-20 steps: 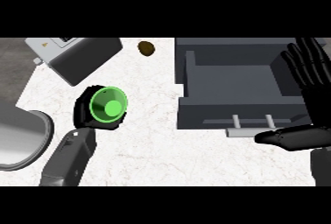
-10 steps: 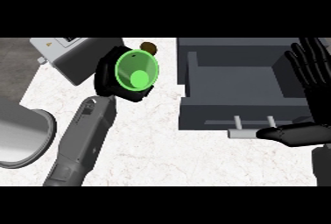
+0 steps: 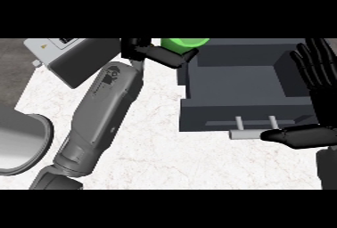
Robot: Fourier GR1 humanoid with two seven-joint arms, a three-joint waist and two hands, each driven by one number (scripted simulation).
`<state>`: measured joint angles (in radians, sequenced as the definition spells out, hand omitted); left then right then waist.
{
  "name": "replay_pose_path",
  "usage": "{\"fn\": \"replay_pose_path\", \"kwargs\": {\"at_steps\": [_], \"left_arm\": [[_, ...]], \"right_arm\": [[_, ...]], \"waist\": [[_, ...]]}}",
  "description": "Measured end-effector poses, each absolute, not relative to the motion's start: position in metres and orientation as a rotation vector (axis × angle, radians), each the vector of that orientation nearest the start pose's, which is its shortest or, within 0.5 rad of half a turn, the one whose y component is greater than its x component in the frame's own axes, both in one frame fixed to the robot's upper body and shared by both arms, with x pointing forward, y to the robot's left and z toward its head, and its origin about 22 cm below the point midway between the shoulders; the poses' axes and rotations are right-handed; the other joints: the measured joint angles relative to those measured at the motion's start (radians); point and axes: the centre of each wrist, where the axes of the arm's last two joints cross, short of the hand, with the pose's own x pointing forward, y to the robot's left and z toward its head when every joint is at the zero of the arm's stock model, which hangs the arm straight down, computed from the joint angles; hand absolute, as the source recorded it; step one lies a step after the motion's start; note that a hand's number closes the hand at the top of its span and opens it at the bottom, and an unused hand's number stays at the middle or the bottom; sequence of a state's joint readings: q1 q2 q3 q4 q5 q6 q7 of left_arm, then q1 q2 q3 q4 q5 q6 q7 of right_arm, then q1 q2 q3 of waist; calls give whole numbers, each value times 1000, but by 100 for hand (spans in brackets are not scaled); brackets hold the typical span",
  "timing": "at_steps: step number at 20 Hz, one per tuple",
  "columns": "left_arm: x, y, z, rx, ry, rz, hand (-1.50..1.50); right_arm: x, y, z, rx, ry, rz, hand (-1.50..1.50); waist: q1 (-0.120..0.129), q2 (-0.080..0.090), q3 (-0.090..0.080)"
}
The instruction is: Pick up the cup, place it into the drawer and close the drawer
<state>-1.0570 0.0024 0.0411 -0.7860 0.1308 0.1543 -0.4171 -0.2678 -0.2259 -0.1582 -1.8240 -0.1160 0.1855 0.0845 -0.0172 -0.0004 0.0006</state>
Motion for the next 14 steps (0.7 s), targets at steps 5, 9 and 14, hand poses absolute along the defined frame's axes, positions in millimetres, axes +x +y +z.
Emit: {"fn": "replay_pose_path", "kwargs": {"at_steps": [5, 9, 14], "left_arm": [[439, 55, 172, -170, -2047, -183, 150], [444, 39, 177, -99, -1972, -216, 150], [447, 34, 164, -12, -1880, -284, 150]], "right_arm": [[279, -269, 145, 18, -2001, 274, -150], [282, -269, 147, 34, -2008, 286, -150], [285, -268, 150, 60, -2015, 303, -150]], "waist": [[-20, 7, 0], [-44, 13, 1], [-79, 23, 1]]}}
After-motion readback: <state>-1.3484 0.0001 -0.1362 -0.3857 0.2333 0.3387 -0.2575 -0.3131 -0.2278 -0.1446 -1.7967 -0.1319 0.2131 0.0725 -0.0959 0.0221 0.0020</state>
